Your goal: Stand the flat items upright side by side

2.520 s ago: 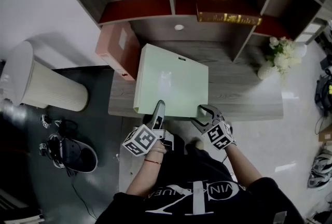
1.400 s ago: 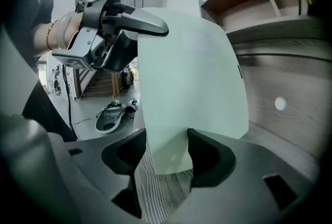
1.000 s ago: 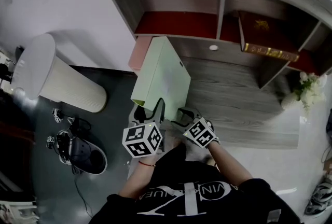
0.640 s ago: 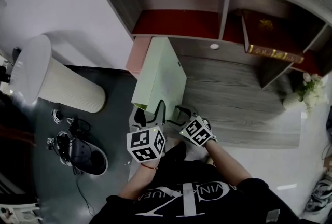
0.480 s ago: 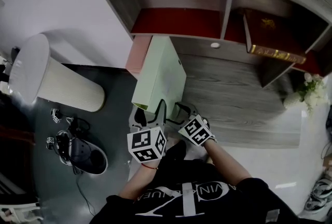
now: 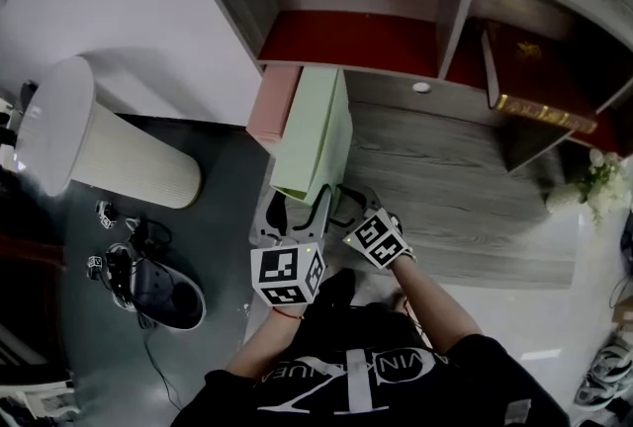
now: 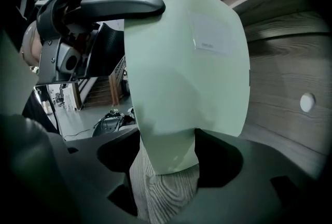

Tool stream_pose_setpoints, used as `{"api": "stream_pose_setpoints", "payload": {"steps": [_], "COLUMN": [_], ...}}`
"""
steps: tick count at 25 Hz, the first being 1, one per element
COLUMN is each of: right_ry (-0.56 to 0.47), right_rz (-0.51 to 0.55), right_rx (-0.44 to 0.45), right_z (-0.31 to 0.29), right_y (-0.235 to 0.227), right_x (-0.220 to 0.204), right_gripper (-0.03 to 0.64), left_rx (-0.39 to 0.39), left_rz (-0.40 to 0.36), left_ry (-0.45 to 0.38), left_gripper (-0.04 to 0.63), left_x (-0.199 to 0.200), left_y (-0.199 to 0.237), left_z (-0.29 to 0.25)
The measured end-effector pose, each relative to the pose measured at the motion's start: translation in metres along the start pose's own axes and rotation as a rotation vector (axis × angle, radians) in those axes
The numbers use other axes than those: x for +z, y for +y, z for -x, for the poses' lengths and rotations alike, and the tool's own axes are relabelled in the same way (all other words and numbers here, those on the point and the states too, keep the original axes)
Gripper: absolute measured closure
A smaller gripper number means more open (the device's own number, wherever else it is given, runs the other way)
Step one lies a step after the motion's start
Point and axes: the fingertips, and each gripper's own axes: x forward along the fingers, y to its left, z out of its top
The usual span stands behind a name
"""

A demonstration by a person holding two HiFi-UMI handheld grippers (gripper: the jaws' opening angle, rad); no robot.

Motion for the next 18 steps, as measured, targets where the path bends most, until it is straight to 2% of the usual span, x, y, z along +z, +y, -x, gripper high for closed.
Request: {"api": "stream_pose_setpoints", "payload": {"steps": [10,18], "right_ry": [-0.018,-0.014], "right_rz": [0.008,-0.003], "right_rx": [0.023,0.006], "right_z": [-0.012,-0.02], "right_y": [-0.011,-0.032], "right_x": [0.006,0.012], "right_gripper": [0.281,0.285], "left_rx": [-0.051,-0.079], "left_rz": [-0.004,0.047], "left_ry": [-0.038,0.018], "left_gripper": [0.284,0.287], "left_x": [0.002,-0.018], "left_y": [0.008,0.018], "left_z": [-0.008,-0.012]}}
